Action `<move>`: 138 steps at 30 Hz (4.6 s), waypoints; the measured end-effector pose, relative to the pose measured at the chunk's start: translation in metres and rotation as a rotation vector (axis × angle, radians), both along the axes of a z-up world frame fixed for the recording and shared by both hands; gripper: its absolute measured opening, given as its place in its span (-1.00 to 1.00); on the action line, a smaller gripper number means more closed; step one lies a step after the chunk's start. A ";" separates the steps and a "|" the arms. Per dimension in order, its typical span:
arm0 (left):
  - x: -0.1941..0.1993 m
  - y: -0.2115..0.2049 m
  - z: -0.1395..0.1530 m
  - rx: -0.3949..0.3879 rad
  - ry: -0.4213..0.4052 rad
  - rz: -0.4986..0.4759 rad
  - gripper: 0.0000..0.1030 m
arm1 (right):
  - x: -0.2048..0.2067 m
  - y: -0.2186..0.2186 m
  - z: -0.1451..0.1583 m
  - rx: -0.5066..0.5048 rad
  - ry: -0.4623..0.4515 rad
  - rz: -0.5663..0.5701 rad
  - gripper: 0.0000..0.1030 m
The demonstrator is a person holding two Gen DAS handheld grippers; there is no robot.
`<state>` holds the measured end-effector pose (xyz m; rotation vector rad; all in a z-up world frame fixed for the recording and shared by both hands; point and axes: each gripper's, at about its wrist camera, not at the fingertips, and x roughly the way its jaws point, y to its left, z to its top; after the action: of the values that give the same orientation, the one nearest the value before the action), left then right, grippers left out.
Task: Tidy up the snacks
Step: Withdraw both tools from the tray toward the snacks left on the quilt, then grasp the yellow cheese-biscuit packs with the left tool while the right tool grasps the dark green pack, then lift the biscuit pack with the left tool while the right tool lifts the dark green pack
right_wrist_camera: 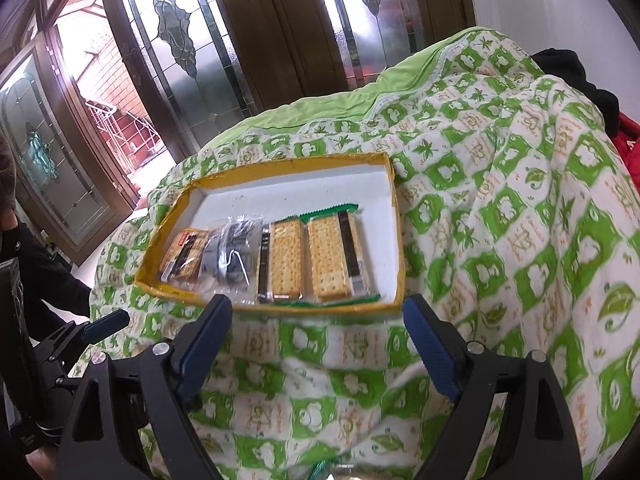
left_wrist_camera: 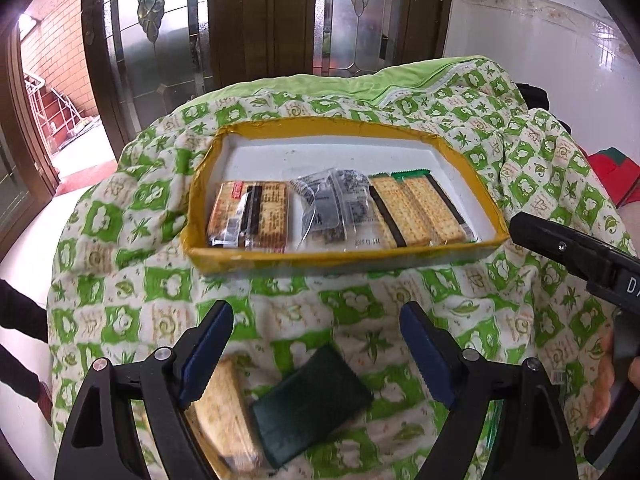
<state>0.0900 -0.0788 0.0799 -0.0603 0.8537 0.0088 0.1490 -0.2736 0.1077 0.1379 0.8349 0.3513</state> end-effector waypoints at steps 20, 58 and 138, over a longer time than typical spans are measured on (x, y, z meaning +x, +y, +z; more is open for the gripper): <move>-0.042 0.013 -0.011 -0.026 0.027 0.061 0.71 | -0.035 -0.013 -0.005 0.031 0.024 -0.007 0.70; -0.103 0.091 -0.039 -0.149 0.105 0.283 0.71 | -0.056 -0.010 -0.009 0.006 0.027 0.028 0.70; -0.098 0.107 -0.050 -0.182 0.125 0.199 -0.33 | -0.030 0.081 -0.061 0.109 0.417 0.181 -0.68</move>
<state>-0.0082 0.0282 0.0300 -0.3182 0.9691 0.1226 0.1187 -0.1923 0.0469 0.2434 1.2452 0.5494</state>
